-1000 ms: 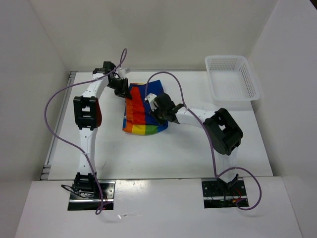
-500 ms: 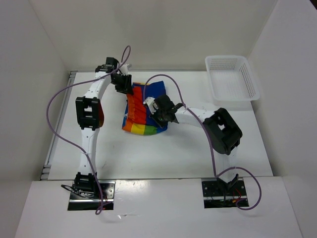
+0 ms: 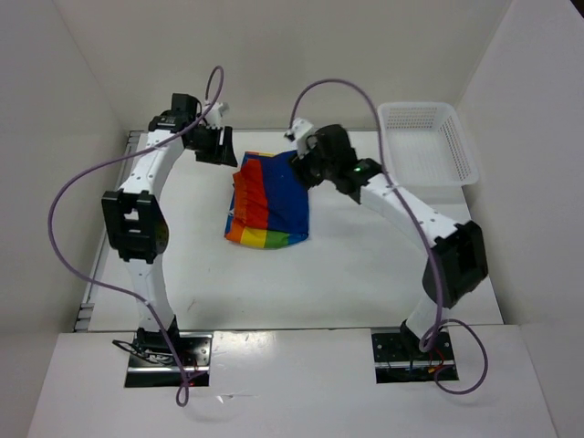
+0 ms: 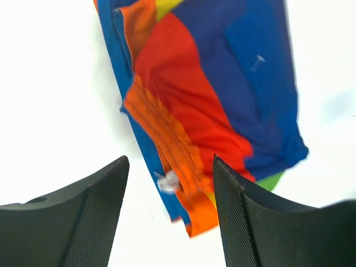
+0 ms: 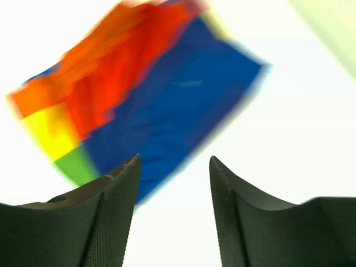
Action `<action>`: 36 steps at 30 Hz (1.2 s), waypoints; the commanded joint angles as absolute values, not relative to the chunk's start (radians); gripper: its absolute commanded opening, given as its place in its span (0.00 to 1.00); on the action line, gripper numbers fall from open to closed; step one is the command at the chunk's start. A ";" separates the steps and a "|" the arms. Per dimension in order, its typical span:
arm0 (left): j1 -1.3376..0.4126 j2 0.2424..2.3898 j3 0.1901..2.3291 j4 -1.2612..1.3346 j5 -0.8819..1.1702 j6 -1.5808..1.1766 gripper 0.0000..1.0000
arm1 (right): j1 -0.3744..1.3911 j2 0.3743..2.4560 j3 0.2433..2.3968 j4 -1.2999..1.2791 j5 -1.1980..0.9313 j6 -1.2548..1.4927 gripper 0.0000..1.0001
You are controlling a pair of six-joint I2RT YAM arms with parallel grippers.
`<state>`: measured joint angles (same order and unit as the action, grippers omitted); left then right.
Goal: Fold and stack the shorts
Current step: Fold the shorts
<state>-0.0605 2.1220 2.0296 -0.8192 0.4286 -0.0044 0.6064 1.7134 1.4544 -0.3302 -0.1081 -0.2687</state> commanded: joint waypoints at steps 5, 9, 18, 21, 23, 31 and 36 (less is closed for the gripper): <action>0.057 1.758 1.643 -0.623 0.332 0.000 0.76 | 0.355 1.461 1.439 -0.275 0.115 -0.368 0.63; 0.165 1.625 1.507 -0.578 0.319 0.000 0.85 | 0.162 1.311 1.327 -0.220 0.146 -0.356 0.65; 0.296 1.396 1.263 -0.492 0.288 0.000 0.99 | -0.030 1.007 1.052 -0.173 0.158 -0.304 0.71; 0.296 1.373 1.215 -0.437 0.210 0.000 0.99 | -0.055 0.921 0.988 -0.192 0.158 -0.276 0.71; 0.296 1.348 1.183 -0.413 0.132 0.000 0.99 | -0.055 0.879 0.944 -0.210 0.134 -0.261 0.71; 0.296 1.313 1.143 -0.394 0.107 0.000 0.99 | -0.055 0.736 0.881 -0.294 0.123 -0.273 0.73; 0.296 1.279 1.120 -0.394 0.087 0.000 0.99 | -0.055 0.727 0.861 -0.313 0.101 -0.273 0.73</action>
<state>0.2905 1.3277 1.1400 -0.4358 0.1081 -0.0040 -0.0513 0.7361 0.8768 -0.2893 0.1204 -0.2707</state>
